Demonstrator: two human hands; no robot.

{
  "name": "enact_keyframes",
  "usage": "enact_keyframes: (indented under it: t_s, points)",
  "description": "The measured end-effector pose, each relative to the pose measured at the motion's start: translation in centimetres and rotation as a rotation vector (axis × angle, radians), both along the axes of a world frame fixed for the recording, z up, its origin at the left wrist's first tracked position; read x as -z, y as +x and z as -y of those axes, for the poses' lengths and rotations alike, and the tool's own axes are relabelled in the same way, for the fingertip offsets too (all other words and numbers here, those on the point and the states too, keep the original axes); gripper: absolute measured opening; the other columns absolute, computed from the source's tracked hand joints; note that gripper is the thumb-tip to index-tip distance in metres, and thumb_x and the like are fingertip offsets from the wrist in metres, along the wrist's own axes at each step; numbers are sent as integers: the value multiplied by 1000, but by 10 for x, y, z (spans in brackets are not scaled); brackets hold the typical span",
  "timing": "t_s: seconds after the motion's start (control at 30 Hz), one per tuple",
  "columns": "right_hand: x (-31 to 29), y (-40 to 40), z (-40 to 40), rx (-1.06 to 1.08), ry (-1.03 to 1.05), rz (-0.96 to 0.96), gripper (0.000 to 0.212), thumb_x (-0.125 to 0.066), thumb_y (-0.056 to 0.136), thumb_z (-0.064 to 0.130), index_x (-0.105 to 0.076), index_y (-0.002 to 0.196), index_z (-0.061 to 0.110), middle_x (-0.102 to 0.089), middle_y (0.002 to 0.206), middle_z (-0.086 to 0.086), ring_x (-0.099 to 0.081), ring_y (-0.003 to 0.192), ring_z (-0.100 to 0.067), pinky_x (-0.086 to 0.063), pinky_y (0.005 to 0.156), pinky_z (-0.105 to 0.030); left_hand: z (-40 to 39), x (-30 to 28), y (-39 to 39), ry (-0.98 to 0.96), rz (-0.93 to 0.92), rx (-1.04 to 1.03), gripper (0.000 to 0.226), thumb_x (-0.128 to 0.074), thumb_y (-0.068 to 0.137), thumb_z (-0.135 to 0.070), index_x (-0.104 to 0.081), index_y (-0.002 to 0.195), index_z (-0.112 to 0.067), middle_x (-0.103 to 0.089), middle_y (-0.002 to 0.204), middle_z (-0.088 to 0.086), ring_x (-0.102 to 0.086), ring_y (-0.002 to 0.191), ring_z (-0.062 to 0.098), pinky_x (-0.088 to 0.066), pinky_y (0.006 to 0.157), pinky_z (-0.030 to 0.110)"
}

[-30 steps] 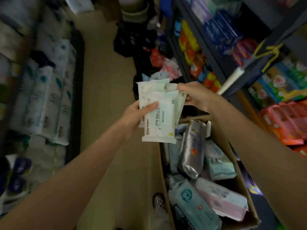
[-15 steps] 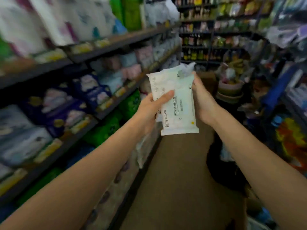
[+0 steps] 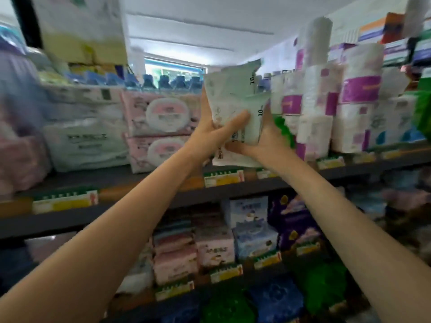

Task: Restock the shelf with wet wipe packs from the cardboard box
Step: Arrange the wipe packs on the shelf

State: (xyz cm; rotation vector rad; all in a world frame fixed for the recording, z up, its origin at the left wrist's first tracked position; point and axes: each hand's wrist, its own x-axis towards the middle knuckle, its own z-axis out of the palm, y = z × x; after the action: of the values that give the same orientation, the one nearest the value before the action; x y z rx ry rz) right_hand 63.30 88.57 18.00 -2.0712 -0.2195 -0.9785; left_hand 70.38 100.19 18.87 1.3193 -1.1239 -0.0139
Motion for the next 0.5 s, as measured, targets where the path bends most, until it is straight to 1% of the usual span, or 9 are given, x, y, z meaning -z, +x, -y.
enact_keyframes:
  t_s: [0.03, 0.1, 0.13, 0.17, 0.23, 0.3, 0.37, 0.43, 0.5]
  points:
    - [-3, 18, -8, -19, -48, 1, 75, -80, 70, 15, -32, 129, 22, -54, 120, 3, -55, 100, 9, -46, 80, -6, -13, -2, 12, 6, 42, -73, 58, -55, 91, -13, -28, 141, -8, -60, 118, -3, -63, 95, -7, -51, 82, 11]
    - [-7, 53, -23, -4, -163, -6, 81, -80, 68, 33, -36, 135, 20, -52, 126, 2, -51, 113, -10, -46, 94, -26, -40, -6, 36, 1, 92, -211, 68, -57, 89, -10, -19, 144, 0, -59, 117, -1, -63, 93, -9, -54, 82, 14]
    - [-10, 68, -31, 22, -230, -8, 83, -78, 68, 41, -36, 137, 22, -50, 128, 1, -46, 118, -17, -42, 99, -33, -53, -7, 47, 7, 117, -274, 72, -60, 87, -11, -18, 143, 2, -59, 116, 0, -64, 94, -8, -55, 84, 19]
    - [-12, 82, -40, 34, -293, -1, 85, -75, 68, 46, -34, 140, 22, -47, 131, 0, -41, 121, -21, -37, 103, -36, -65, -9, 57, 14, 139, -338, 76, -64, 84, -15, -18, 142, 3, -59, 116, 0, -64, 95, -6, -55, 86, 22]
    - [-17, 105, -63, -12, -363, 5, 92, -72, 72, 46, -26, 145, 18, -44, 135, -3, -38, 126, -22, -33, 107, -37, -95, -12, 70, 14, 173, -452, 90, -72, 76, -27, -19, 142, 3, -59, 116, -2, -63, 99, -6, -54, 85, 19]
    - [-20, 127, -90, -79, -372, -12, 95, -72, 74, 43, -19, 148, 14, -43, 136, -8, -39, 127, -24, -37, 105, -38, -124, -12, 82, 22, 171, -514, 90, -73, 71, -30, -24, 141, 1, -59, 117, -4, -62, 101, -5, -52, 82, 13]
    - [-17, 148, -119, -159, -369, -22, 93, -73, 74, 39, -21, 146, 11, -41, 138, -10, -40, 127, -26, -40, 103, -39, -154, -9, 92, 52, 115, -571, 85, -77, 68, -26, -31, 137, -6, -60, 120, 1, -62, 106, 4, -54, 84, 20]
    - [-12, 166, -147, -231, -386, -62, 94, -74, 74, 36, -20, 146, 10, -36, 142, -12, -39, 129, -28, -38, 106, -39, -185, -5, 101, 90, 32, -621, 89, -81, 62, -24, -33, 135, -11, -61, 123, 3, -63, 109, 14, -57, 84, 28]
    - [-8, 184, -172, -290, -417, -120, 91, -73, 76, 31, -20, 146, 8, -31, 145, -13, -36, 130, -29, -34, 108, -36, -208, -2, 108, 110, -52, -649, 94, -79, 61, -21, -30, 140, -11, -61, 124, 5, -64, 108, 15, -58, 78, 25]
